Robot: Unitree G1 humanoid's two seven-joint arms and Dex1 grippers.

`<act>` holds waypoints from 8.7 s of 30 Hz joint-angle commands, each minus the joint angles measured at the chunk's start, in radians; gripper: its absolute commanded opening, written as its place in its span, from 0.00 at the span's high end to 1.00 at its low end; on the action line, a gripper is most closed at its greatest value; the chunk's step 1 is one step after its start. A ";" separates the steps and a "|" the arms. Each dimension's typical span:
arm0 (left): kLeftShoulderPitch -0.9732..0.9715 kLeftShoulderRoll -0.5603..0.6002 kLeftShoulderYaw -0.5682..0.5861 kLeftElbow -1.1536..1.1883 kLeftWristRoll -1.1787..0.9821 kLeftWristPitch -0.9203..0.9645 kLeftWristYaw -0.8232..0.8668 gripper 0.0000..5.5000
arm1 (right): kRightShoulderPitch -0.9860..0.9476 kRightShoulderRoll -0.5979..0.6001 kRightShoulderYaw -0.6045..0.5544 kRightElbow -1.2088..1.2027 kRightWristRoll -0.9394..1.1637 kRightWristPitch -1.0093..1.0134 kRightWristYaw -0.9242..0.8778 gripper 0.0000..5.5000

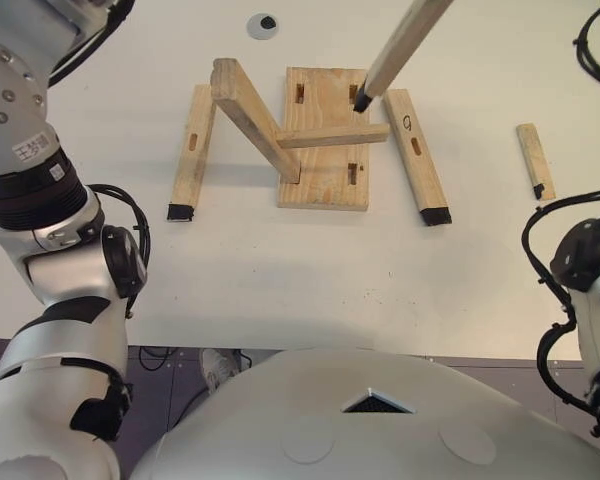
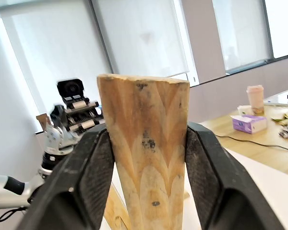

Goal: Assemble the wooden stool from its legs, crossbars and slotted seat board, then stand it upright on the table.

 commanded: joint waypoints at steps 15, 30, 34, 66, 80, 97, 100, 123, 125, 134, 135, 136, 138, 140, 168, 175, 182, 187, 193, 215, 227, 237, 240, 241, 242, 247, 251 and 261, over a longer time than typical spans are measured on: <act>-0.003 -0.024 -0.019 0.142 0.067 -0.040 0.020 0.31 | 0.210 0.079 0.055 -0.061 -0.025 -0.031 -0.018 0.63; 0.008 -0.096 -0.003 0.126 0.028 -0.035 0.079 0.31 | 0.201 -0.035 0.133 0.070 -0.174 -0.140 0.097 0.63; 0.026 -0.098 0.000 0.101 0.023 -0.028 0.098 0.31 | 0.177 -0.095 0.177 0.039 -0.187 -0.112 0.167 0.63; 0.073 -0.033 -0.080 0.031 0.076 0.010 0.123 0.31 | 0.170 -0.218 0.341 -0.188 -0.331 -0.243 0.305 0.63; 0.004 0.130 -0.263 -0.079 0.153 0.211 0.077 0.31 | 0.299 -0.220 0.367 -0.360 -0.378 -0.292 0.236 0.63; 0.024 0.204 -0.842 -0.288 0.806 0.148 0.261 0.80 | 0.253 -0.178 0.426 -0.427 -0.320 -0.087 0.075 0.63; 0.068 0.208 -0.932 -0.240 0.895 0.146 0.269 0.90 | 0.238 -0.166 0.453 -0.440 -0.319 -0.061 0.050 0.63; 0.004 -0.010 -0.358 -0.125 0.775 0.111 0.174 1.00 | 0.252 -0.100 0.480 -0.503 -0.293 -0.009 -0.070 0.36; -0.041 -0.001 -0.305 -0.131 0.737 0.125 0.154 1.00 | 0.279 -0.122 0.497 -0.510 -0.328 -0.036 -0.060 0.36; -0.085 0.066 -0.012 0.006 0.678 0.113 0.247 1.00 | 0.445 -0.159 0.626 -0.392 -0.705 -0.208 -0.250 0.47; -0.040 0.084 -0.012 0.015 0.687 0.103 0.247 1.00 | 0.453 -0.098 0.578 -0.407 -0.676 -0.163 -0.306 0.51; -0.002 0.102 -0.014 0.026 0.698 0.086 0.247 1.00 | 0.460 -0.048 0.538 -0.434 -0.646 -0.125 -0.349 0.55; 0.101 0.162 -0.049 0.038 0.716 0.064 0.207 1.00 | 0.462 0.036 0.481 -0.516 -0.581 -0.031 -0.411 0.62; 0.193 0.214 -0.113 0.018 0.737 0.045 0.166 1.00 | 0.444 0.084 0.479 -0.564 -0.592 0.040 -0.486 0.67; 0.330 0.071 -0.353 0.016 0.808 0.091 0.260 1.00 | 0.281 0.370 0.567 -0.588 -0.831 0.227 -0.823 1.00; 0.254 -0.024 -0.363 0.235 0.846 -0.011 0.303 1.00 | 0.261 0.294 0.674 -0.641 -0.812 0.271 -0.697 1.00; 0.042 -0.178 -0.311 0.707 0.850 -0.239 0.337 1.00 | 0.198 0.275 0.791 -0.639 -0.790 0.258 -0.592 1.00; -0.045 -0.225 -0.280 0.898 0.852 -0.369 0.344 1.00 | 0.187 0.284 0.822 -0.643 -0.773 0.244 -0.561 1.00; 0.116 -0.151 -0.274 0.734 0.853 -0.351 0.280 1.00 | 0.178 0.225 0.721 -0.550 -0.788 0.193 -0.551 1.00; 0.514 0.013 -0.618 0.060 0.698 0.113 0.024 1.00 | -0.245 0.311 0.693 0.998 -1.048 -0.589 -0.246 1.00; 0.413 -0.053 -0.514 0.288 0.786 0.006 0.173 1.00 | -0.092 0.305 0.658 0.728 -1.013 -0.477 0.026 1.00; 0.332 -0.212 -0.472 0.456 0.790 -0.070 0.221 1.00 | 0.136 0.330 0.517 0.271 -0.962 -0.231 -0.262 1.00; 0.299 -0.247 -0.444 0.533 0.795 -0.106 0.235 1.00 | 0.161 0.323 0.478 0.241 -0.944 -0.197 -0.324 1.00; 0.289 -0.257 -0.434 0.563 0.796 -0.119 0.242 1.00 | 0.171 0.319 0.468 0.221 -0.936 -0.179 -0.334 1.00; 0.281 -0.266 -0.426 0.594 0.800 -0.134 0.247 1.00 | 0.180 0.317 0.463 0.200 -0.927 -0.162 -0.342 1.00; 0.230 -0.314 -0.367 0.730 0.811 -0.225 0.306 1.00 | 0.219 0.318 0.429 0.100 -0.891 -0.075 -0.396 0.94; 0.224 -0.308 -0.333 0.697 0.808 -0.236 0.318 1.00 | 0.229 0.274 0.339 0.005 -0.898 -0.068 -0.522 0.84; 0.366 -0.265 -0.122 0.281 0.784 -0.208 0.486 1.00 | 0.327 -0.090 0.055 -0.056 -0.805 0.065 -0.477 0.54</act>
